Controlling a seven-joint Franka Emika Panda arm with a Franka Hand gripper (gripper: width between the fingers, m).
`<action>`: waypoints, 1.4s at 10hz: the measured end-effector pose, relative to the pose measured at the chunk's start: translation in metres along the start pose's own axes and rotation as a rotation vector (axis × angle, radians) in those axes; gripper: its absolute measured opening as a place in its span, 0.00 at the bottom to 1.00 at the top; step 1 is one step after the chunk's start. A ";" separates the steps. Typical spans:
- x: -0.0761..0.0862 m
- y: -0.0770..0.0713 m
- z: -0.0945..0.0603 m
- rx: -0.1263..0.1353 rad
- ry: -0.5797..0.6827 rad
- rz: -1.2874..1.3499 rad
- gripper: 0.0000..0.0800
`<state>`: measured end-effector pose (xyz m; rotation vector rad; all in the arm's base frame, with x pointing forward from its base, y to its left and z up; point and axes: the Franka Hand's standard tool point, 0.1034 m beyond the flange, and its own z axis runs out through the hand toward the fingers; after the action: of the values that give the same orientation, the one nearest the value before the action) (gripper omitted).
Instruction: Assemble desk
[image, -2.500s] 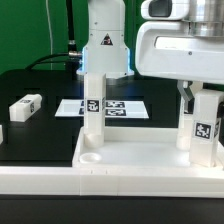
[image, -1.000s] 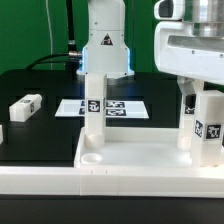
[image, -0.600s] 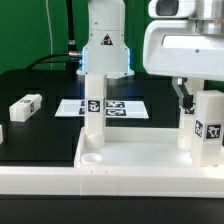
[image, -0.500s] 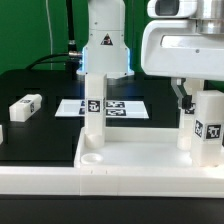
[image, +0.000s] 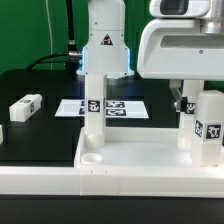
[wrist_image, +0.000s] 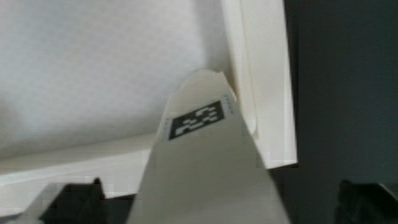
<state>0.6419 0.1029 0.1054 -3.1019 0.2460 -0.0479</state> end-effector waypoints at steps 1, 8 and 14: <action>0.000 0.000 0.000 -0.001 0.003 -0.041 0.81; 0.003 0.000 0.002 -0.006 0.035 -0.097 0.36; 0.004 0.004 0.002 0.009 0.033 0.232 0.36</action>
Offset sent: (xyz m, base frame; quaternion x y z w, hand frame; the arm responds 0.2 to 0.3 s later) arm -0.0068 0.0065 -0.0006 -0.0015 0.0396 -0.0908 0.9951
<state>0.6456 0.0983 0.1034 -3.0415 0.6017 -0.0945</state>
